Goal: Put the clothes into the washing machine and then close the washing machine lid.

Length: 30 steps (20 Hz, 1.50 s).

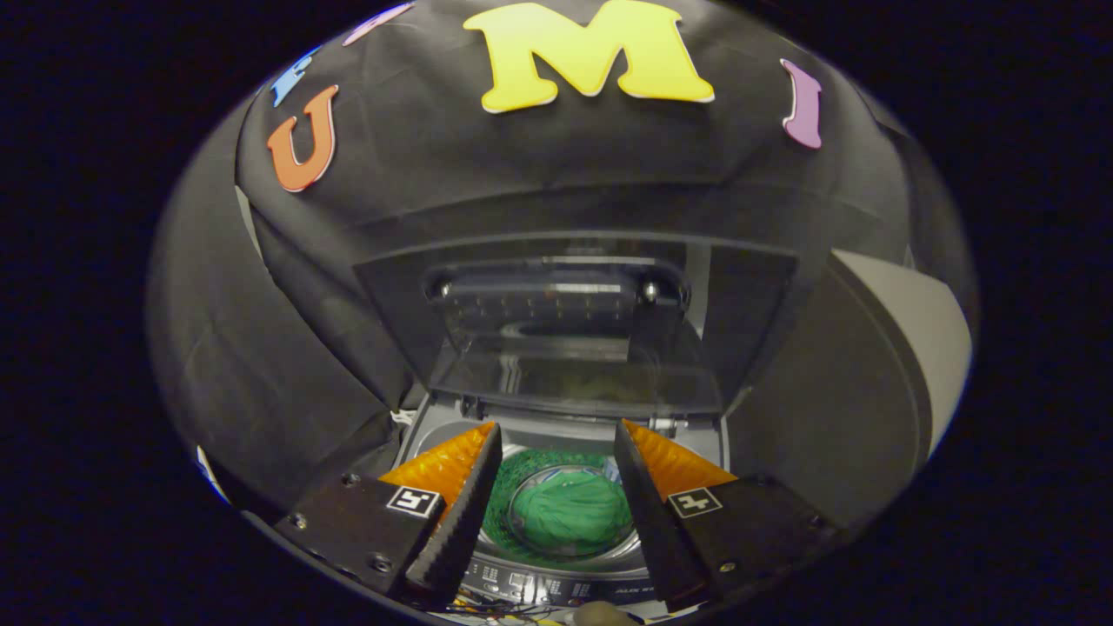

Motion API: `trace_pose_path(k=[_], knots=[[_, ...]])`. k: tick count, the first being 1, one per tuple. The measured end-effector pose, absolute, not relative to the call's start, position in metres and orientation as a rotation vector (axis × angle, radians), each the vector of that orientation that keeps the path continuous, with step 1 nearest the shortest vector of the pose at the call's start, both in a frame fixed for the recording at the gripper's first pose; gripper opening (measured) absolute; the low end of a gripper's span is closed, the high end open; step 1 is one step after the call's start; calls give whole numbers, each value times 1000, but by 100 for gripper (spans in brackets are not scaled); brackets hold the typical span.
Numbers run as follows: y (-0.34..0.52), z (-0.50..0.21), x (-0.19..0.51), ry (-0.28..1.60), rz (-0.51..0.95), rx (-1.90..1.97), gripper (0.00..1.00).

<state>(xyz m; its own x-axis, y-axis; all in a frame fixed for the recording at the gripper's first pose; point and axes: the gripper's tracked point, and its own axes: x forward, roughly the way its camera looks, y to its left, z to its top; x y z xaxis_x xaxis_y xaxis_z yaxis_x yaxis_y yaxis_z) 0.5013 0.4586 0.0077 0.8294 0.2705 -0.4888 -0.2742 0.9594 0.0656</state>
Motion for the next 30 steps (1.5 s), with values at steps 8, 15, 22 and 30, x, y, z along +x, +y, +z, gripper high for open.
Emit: trace_pose_path(k=[8, 15, 22, 30], knots=[[482, 93, 530, 431, 294, 51, 81], [496, 143, 578, 375, 252, 43, 81], [494, 129, 623, 443, 161, -23, 81], [490, 85, 635, 582, 80, -41, 81]])
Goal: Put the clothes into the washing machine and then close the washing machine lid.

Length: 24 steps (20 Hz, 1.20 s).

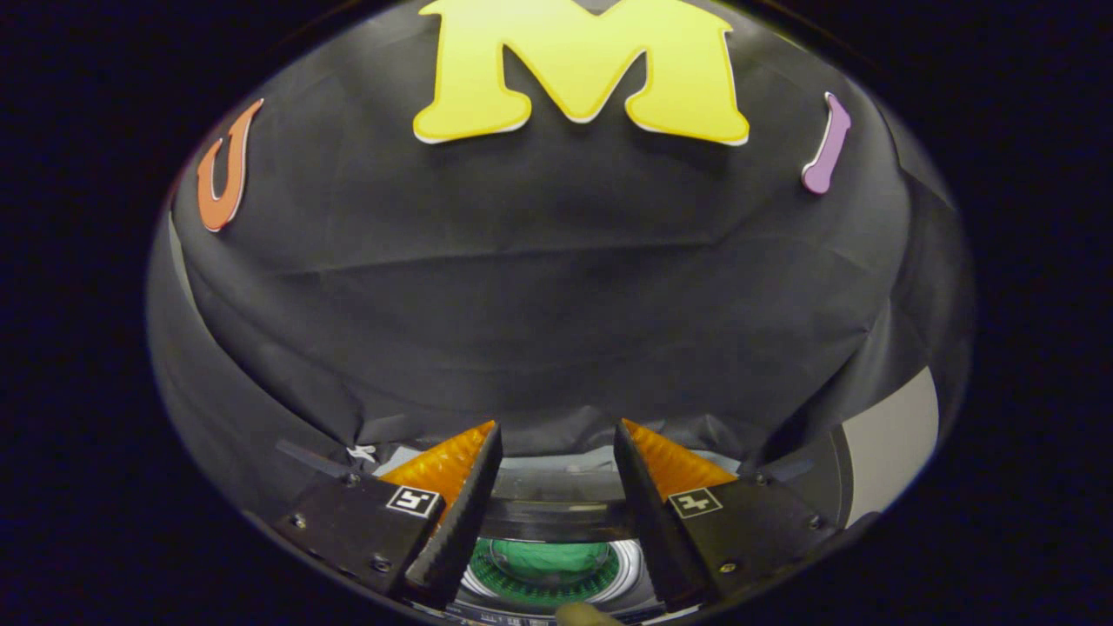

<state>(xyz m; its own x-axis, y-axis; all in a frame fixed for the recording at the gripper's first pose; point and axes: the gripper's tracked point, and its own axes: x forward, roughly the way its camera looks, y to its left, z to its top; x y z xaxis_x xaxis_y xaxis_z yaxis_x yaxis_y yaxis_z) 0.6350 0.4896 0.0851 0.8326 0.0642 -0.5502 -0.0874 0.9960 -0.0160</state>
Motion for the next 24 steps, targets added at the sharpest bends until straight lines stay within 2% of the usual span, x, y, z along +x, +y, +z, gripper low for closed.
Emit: trace_pose_path(k=[8, 24], knots=[[488, 84, 626, 545, 88, -15, 82], [481, 60, 548, 509, 114, -10, 82]])
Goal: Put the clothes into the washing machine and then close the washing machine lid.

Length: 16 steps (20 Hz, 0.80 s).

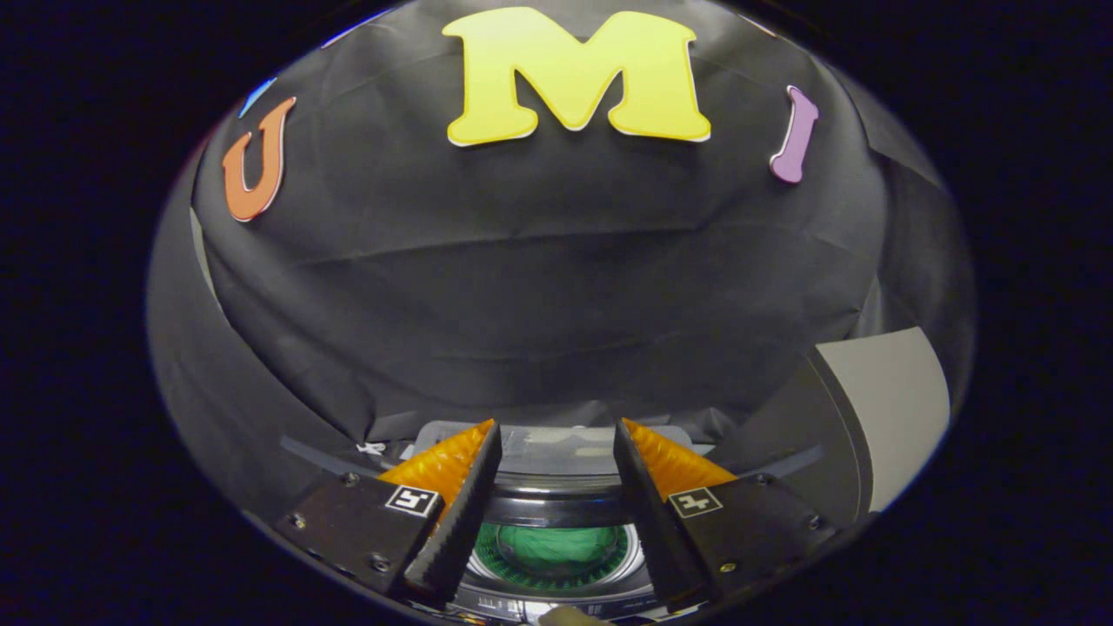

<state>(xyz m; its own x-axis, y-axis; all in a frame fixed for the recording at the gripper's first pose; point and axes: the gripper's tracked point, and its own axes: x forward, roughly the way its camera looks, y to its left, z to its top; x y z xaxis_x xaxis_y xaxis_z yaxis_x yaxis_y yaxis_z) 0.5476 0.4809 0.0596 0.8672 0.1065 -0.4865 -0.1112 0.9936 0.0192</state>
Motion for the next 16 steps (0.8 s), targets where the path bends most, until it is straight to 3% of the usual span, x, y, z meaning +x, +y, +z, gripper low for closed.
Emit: trace_pose_path(k=[16], knots=[[467, -12, 469, 648, 163, -21, 82]])
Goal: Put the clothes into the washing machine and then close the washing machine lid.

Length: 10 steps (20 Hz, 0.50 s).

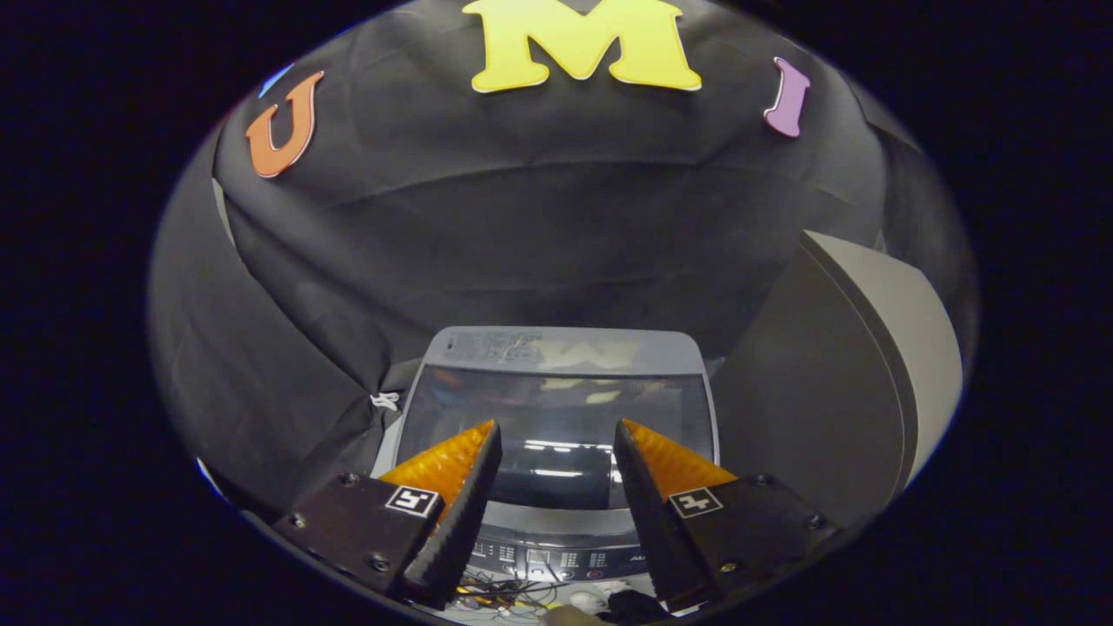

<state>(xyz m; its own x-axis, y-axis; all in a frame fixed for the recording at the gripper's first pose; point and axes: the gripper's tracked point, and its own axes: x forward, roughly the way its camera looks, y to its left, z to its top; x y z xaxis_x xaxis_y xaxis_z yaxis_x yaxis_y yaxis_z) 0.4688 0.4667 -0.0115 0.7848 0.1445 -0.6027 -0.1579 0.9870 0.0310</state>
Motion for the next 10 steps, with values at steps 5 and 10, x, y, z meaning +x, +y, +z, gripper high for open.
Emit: trace_pose_path(k=[5, 10], knots=[[458, -3, 451, 622, 168, -32, 82], [438, 33, 416, 505, 208, -60, 82]])
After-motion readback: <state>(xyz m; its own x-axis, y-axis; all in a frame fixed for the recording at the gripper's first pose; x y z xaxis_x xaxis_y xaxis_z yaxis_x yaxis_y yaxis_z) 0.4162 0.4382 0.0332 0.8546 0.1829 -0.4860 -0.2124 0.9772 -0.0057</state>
